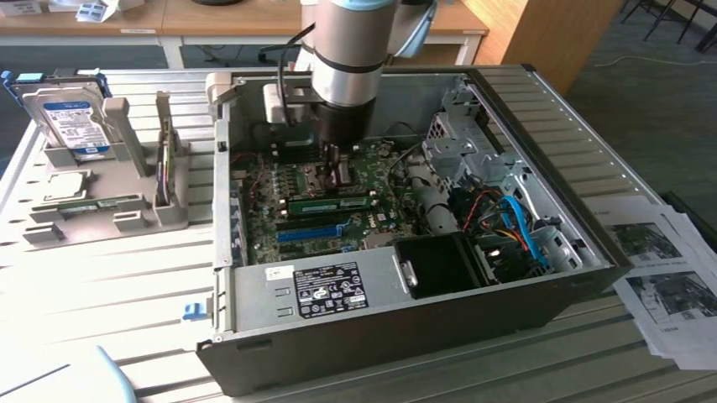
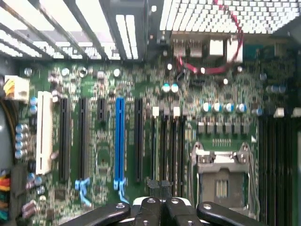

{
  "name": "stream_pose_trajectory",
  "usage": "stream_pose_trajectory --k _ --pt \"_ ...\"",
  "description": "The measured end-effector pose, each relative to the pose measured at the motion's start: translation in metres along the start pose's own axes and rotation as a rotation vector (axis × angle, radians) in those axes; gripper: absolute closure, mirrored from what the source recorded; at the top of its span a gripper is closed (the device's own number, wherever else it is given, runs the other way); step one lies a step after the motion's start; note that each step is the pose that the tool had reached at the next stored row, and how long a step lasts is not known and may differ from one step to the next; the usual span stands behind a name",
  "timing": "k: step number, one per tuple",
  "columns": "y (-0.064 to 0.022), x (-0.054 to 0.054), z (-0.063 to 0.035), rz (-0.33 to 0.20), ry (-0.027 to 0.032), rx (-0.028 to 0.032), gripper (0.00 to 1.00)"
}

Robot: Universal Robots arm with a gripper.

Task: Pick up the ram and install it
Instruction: 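Press down the ram until it locks into place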

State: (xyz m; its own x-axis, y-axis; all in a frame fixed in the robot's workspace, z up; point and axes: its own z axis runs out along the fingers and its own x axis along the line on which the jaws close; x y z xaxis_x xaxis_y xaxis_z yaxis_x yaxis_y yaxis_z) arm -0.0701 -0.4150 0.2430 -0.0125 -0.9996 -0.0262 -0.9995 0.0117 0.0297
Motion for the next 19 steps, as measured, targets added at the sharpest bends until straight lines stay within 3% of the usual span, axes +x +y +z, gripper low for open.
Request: stream_pose_trajectory --k 7,14,19 --pt "0.0215 0.0 0.0007 0.001 0.0 0.0001 0.91" --pt "0.0229 0.0 0.001 0.001 0.0 0.0001 0.91" --pt "0.0227 0.0 0.0064 0.001 0.0 0.0001 0.91"
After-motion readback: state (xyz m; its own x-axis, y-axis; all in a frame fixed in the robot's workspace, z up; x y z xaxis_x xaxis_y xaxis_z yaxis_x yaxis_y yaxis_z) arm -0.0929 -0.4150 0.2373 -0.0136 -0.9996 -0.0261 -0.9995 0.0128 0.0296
